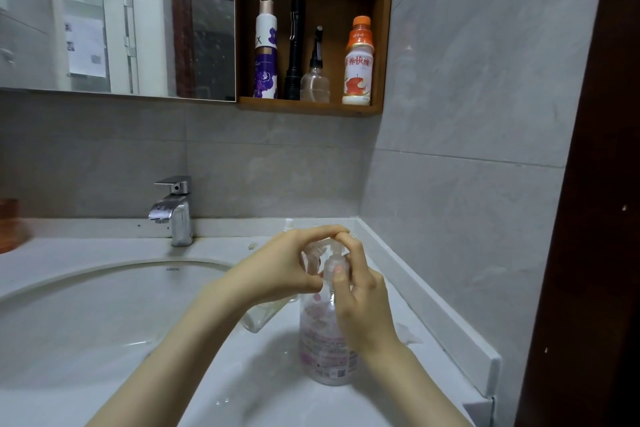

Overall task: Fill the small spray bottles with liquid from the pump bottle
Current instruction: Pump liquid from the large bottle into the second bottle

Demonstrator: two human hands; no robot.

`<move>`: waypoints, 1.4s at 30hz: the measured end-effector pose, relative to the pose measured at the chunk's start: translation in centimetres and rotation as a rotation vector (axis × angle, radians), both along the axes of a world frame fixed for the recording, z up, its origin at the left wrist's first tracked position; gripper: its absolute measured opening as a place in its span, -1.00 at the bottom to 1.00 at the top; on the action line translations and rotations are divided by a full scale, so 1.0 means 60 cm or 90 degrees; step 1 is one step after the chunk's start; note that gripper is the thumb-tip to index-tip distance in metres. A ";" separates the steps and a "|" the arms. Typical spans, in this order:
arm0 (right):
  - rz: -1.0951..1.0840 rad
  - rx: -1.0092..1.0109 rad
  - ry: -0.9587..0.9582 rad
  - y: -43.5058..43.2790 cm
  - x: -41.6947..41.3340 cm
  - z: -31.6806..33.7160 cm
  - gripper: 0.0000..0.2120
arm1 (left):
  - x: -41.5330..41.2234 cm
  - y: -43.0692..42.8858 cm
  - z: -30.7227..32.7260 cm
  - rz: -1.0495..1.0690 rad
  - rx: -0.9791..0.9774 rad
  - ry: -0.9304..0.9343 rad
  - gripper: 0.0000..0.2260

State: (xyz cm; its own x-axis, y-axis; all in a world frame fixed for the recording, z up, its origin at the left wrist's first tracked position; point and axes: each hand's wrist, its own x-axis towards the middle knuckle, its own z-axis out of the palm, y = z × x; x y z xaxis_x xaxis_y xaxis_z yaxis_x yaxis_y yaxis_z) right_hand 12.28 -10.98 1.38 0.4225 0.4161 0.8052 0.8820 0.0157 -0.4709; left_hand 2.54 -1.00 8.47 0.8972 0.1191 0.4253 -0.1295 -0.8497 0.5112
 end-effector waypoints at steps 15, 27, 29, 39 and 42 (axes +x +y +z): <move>0.005 0.035 0.002 0.002 -0.001 0.003 -0.70 | 0.016 0.008 0.007 -0.063 -0.005 -0.011 -0.48; -0.019 0.001 -0.004 0.000 0.000 -0.002 -0.57 | 0.008 0.002 0.034 -0.026 0.038 0.082 -0.44; -0.020 -0.003 -0.010 0.001 0.000 -0.001 -0.57 | 0.008 0.002 0.036 -0.019 0.039 0.089 -0.44; -0.017 -0.020 -0.037 -0.003 -0.002 0.003 -0.59 | 0.012 -0.002 0.065 0.030 0.217 0.198 -0.58; -0.011 -0.020 -0.034 -0.002 -0.003 0.005 -0.61 | 0.012 -0.001 0.065 0.034 0.223 0.186 -0.62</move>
